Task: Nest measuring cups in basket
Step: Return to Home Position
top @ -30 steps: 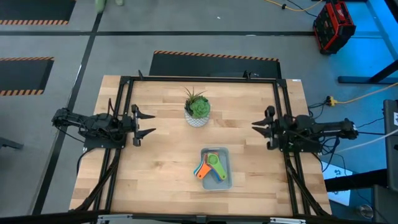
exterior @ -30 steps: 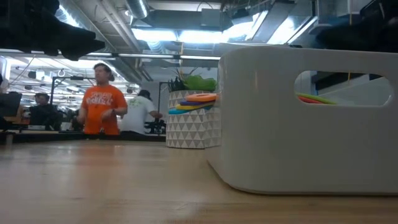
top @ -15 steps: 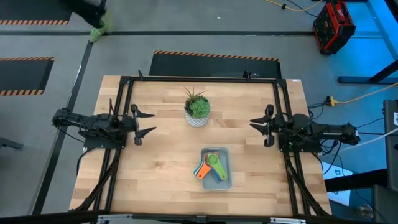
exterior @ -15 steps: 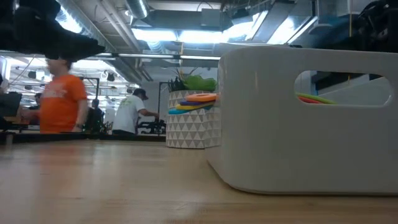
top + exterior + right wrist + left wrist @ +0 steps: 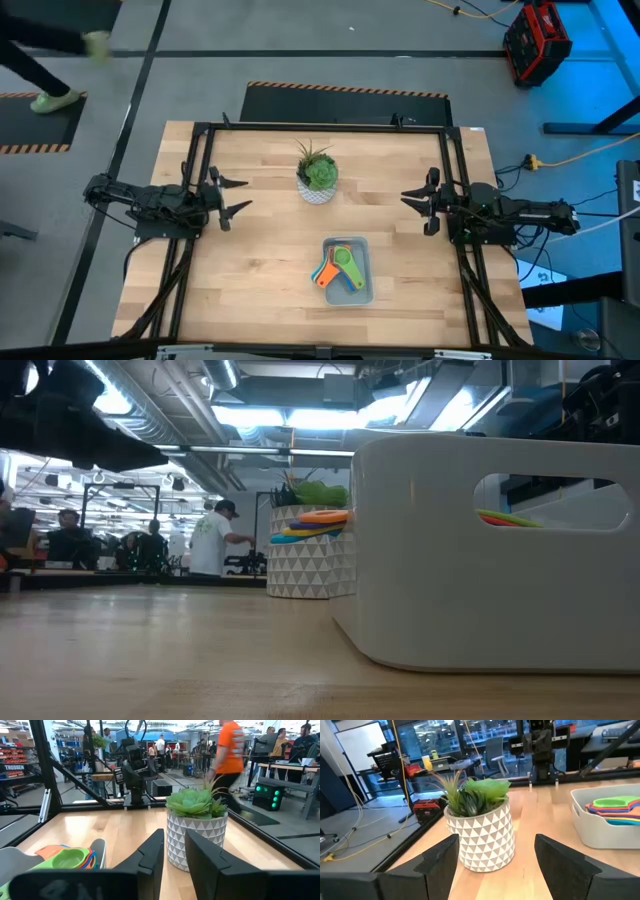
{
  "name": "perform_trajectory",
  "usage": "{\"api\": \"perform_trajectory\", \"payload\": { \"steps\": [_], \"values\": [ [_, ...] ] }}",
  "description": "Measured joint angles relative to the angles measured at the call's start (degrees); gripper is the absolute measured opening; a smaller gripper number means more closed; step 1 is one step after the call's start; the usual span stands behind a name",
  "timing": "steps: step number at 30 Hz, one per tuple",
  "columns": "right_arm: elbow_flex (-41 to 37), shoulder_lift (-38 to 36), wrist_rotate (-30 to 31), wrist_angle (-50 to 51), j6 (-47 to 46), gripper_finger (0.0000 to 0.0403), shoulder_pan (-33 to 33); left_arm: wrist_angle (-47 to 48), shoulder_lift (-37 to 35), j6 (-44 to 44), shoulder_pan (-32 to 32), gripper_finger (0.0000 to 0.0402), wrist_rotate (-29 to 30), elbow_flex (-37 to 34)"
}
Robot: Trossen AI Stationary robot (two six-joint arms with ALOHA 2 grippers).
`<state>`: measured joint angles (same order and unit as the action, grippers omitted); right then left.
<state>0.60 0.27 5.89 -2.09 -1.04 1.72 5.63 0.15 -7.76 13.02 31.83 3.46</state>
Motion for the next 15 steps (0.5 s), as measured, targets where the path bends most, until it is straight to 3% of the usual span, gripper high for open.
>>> {"api": "perform_trajectory", "payload": {
  "steps": [6,15],
  "values": [
    [0.0,0.0,0.0,0.0,0.0,0.0083,0.0,-9.2,0.0,-2.6,-0.8,0.0254,0.0,-2.8],
    [0.0,0.0,0.0,0.0,0.0,0.0083,0.0,-9.9,0.0,-4.7,-5.7,0.0254,-0.1,-3.0]
  ]
}}
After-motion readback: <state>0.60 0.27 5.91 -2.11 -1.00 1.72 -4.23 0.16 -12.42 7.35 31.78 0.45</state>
